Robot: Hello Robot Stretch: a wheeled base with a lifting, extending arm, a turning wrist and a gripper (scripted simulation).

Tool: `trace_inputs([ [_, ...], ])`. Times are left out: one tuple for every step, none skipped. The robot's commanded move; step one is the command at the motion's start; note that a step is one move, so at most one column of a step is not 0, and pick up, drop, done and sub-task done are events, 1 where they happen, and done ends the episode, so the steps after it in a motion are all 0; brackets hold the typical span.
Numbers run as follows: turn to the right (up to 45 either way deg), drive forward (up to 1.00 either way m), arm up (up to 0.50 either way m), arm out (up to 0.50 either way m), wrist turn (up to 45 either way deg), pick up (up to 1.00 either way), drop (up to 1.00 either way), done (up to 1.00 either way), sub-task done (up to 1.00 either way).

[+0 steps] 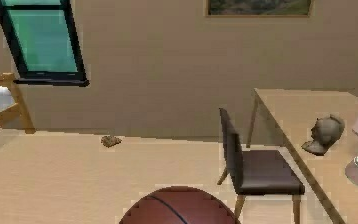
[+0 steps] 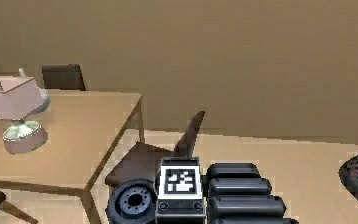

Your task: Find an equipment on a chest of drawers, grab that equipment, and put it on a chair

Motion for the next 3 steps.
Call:
trace_inputs([
  [-42.0, 0.00, 0.00, 0.00, 0.0, 0.00, 0.00, 0.00, 0.00],
  [45.0, 0.00, 0.00, 0.00, 0.0, 0.00, 0.00, 0.00, 0.00],
  [30.0, 0.00, 0.00, 0.00, 0.0, 0.00, 0.00, 0.00, 0.00],
])
